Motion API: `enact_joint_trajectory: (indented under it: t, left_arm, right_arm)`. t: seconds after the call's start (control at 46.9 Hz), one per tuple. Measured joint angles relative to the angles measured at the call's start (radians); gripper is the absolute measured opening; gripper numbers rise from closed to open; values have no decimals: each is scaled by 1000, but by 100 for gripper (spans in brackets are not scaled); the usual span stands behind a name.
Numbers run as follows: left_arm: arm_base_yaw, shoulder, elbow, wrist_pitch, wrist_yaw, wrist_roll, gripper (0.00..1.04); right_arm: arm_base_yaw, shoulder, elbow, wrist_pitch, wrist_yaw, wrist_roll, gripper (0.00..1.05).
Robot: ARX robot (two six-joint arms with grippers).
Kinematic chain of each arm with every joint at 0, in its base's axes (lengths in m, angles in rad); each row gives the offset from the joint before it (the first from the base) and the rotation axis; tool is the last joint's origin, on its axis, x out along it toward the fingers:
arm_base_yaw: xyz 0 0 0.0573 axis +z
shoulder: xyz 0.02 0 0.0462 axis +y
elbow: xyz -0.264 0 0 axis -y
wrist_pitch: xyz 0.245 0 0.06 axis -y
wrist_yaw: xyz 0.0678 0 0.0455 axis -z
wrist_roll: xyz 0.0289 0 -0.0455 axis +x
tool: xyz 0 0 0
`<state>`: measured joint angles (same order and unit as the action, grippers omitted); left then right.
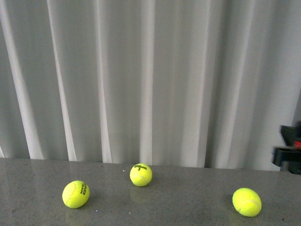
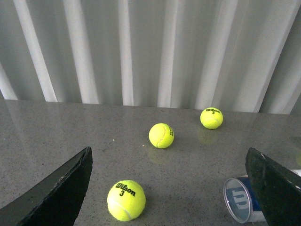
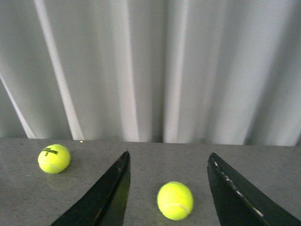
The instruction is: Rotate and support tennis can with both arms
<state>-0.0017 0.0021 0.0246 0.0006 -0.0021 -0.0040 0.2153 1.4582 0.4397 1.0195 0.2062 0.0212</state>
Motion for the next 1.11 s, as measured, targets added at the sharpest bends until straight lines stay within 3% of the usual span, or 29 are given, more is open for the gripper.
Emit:
enact_joint_trajectory:
  t: [0.149, 0.235, 0.512, 0.597, 0.682, 1.109]
  left_arm:
    - [0, 0, 0, 0, 2, 0, 98]
    - [0, 0, 0, 0, 1, 0, 98]
    - [0, 0, 0, 0, 1, 0, 98]
    - [0, 0, 0, 0, 1, 0, 98]
    - [0, 0, 0, 0, 1, 0, 98]
    - [0, 0, 0, 0, 2, 0, 98]
  right_arm:
    - [-48, -96, -116, 4, -35, -13, 23]
    - [-71, -182, -189, -6, -73, -18, 3]
    - [-130, -341, -340, -14, -123, -21, 3]
    - [-179, -421, -373, -73, -195, -21, 3]
    - [-212, -517, -394, -140, -200, -21, 3]
    - [-213, -819, -434, -397, -204, -21, 3]
